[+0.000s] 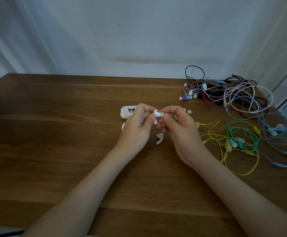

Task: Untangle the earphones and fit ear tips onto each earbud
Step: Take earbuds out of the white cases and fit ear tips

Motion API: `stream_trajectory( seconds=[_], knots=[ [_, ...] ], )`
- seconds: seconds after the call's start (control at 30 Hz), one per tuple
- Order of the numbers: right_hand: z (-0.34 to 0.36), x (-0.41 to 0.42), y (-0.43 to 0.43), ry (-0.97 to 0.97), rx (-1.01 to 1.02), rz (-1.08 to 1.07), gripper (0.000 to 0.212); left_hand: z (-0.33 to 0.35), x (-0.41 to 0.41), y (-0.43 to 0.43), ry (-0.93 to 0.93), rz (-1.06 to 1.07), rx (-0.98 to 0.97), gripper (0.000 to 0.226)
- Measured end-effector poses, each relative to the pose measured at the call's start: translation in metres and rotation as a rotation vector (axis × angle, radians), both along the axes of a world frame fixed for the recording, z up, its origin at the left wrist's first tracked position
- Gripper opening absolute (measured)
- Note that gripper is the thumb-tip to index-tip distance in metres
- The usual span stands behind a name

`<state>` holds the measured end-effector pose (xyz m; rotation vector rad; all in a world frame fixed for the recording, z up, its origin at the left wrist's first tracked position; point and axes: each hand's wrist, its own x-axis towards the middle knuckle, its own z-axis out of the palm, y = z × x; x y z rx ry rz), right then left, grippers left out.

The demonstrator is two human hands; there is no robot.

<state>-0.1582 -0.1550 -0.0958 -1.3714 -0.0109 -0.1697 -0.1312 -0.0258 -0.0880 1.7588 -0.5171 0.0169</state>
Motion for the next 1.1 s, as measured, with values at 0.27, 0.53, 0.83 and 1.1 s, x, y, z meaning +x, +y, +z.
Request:
stream_trajectory(
  seconds=[0.27,0.53,0.83,1.1],
  knots=[
    [0.0041,0.0007,-0.0025,0.084,0.161,0.027,0.014,-0.0012,0.0042,0.0009,0.054,-0.071,0.003,0.020],
    [0.0013,-0.0006,-0.0045,0.117,0.034,-0.022,0.018,-0.0021,0.0023,0.0025,0.050,-0.045,0.044,0.016],
    [0.0049,0.0006,-0.0061,0.148,0.025,0.056,0.023,0.0032,-0.0007,0.0038,0.033,-0.077,0.027,0.016],
    [0.0052,-0.0015,-0.0064,0.143,0.161,0.119,0.019,0.0063,-0.0039,0.0034,-0.010,-0.093,0.050,0.012]
  ],
)
